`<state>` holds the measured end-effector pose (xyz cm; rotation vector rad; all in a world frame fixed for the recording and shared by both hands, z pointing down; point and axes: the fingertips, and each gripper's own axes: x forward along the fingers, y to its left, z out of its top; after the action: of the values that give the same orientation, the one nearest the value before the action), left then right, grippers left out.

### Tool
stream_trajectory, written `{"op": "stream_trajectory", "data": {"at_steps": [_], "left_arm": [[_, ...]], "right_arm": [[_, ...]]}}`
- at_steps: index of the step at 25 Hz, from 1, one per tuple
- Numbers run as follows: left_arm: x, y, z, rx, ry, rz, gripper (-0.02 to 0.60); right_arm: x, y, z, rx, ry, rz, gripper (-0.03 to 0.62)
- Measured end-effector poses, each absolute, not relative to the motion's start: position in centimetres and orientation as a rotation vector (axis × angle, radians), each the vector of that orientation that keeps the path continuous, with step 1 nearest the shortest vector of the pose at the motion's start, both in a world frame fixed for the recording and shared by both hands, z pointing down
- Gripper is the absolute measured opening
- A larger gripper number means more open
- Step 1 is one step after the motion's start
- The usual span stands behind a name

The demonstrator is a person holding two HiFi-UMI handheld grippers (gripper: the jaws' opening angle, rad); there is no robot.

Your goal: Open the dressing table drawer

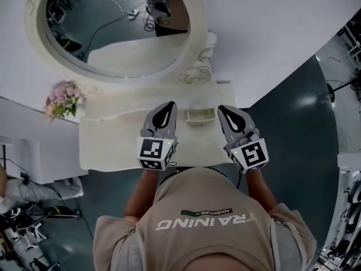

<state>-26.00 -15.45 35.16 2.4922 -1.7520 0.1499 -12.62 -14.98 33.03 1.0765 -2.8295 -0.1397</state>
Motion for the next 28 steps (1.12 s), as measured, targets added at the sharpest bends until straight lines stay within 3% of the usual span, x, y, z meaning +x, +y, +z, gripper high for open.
{"op": "stream_trajectory", "data": {"at_steps": [28], "left_arm": [[-26.5,-12.8,34.9,2.504,-1.773,0.160,0.017]], "right_arm": [[-12.0,-13.5,34.4,1.105,-2.821,-0.071,0.002]]}}
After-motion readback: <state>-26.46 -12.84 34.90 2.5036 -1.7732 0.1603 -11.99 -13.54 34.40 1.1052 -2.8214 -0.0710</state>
